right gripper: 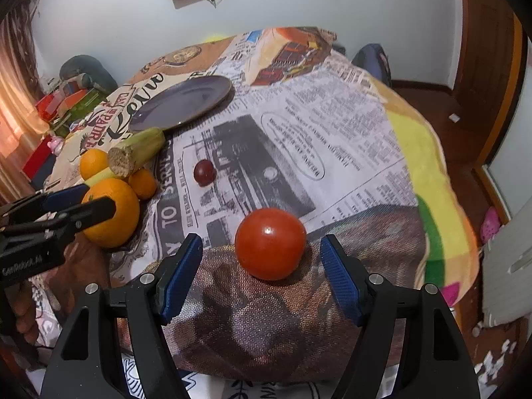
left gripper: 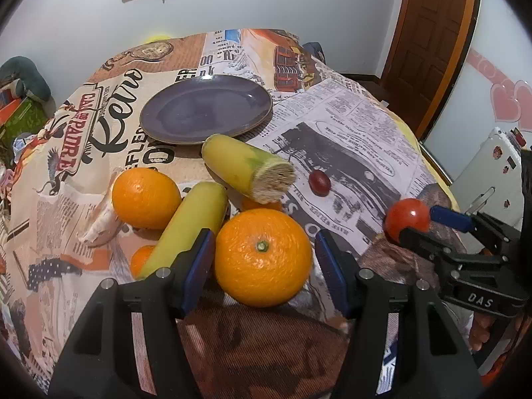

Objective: Organize fruits
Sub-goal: 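Lower the right gripper onto the red tomato and close it, then grasp the large orange with the left gripper while the right gripper carries the tomato toward the plate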

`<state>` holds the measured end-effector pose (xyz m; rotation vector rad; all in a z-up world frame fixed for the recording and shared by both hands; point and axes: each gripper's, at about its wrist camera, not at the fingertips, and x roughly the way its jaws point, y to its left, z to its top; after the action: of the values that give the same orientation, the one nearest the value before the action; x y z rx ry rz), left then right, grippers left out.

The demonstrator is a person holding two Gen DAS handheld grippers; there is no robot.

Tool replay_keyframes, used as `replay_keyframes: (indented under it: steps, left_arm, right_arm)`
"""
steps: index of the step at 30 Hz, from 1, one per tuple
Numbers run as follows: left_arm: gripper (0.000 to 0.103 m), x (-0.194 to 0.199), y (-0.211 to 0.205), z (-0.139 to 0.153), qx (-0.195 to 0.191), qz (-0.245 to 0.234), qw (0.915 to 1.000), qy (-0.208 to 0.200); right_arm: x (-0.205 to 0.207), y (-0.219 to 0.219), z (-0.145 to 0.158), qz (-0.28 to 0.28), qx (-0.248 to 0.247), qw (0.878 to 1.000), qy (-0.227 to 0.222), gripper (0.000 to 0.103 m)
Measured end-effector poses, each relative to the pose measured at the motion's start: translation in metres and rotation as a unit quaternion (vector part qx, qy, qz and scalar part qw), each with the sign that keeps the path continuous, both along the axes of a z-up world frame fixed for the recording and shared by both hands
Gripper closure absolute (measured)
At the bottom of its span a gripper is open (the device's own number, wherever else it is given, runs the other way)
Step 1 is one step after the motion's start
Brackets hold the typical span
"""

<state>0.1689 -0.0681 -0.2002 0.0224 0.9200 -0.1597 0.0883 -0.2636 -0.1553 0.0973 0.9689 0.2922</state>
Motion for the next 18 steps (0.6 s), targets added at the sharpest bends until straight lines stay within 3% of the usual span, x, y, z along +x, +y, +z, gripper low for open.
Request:
replay_keyframes:
  steps: [4, 9, 11, 14, 18]
  left_arm:
    - [0.04, 0.007, 0.002, -0.004, -0.001, 0.001, 1.0, 0.007]
    - [0.036, 0.012, -0.003, -0.012, 0.027, -0.01, 0.9995, 0.01]
    - [0.034, 0.02, 0.0, -0.019, 0.013, -0.012, 0.9993, 0.034]
    - [0.034, 0.027, 0.012, -0.031, -0.05, -0.003, 0.9962, 0.072]
    - [0.035, 0.022, 0.01, -0.028, -0.042, 0.0, 0.9971, 0.064]
  right_arm:
    - [0.002, 0.0, -0.007, 0.004, 0.009, 1.0, 0.015, 0.041]
    - [0.004, 0.0, -0.013, 0.002, 0.013, 1.0, 0.024, 0.047]
    - [0.004, -0.001, -0.014, -0.002, 0.009, 1.0, 0.023, 0.053]
    - [0.004, -0.004, -0.013, -0.005, 0.01, 1.0, 0.022, 0.059]
    - [0.006, -0.005, -0.013, -0.007, 0.012, 1.0, 0.021, 0.059]
